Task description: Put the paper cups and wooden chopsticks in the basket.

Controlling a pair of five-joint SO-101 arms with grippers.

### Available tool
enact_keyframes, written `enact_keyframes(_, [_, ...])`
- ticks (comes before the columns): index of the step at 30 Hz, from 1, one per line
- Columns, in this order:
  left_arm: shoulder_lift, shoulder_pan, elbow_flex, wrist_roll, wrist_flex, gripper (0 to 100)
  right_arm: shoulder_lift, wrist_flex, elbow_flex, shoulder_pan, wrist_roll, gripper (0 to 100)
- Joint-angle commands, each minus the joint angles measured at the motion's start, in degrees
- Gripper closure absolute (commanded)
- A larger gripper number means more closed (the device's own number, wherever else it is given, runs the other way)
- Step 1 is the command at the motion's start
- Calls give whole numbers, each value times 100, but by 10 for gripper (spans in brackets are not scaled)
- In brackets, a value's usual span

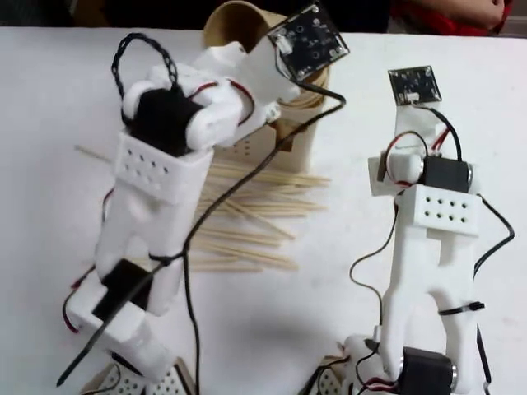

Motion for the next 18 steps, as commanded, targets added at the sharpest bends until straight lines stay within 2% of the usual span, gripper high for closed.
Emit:
enact_keyframes(1, [-22, 259, -202, -202, 114, 973, -154, -92, -35, 40, -44, 836])
enact_keyframes(5, [-22, 400, -202, -290, 149, 962, -154, -84, -35, 40, -44, 836])
enact_keyframes(9, [-13, 400, -202, -290, 123, 899, -154, -75, -35, 40, -35, 836])
enact_keyframes(18, [-13, 347, -202, -290, -105, 894, -154, -66, -35, 31, -35, 836])
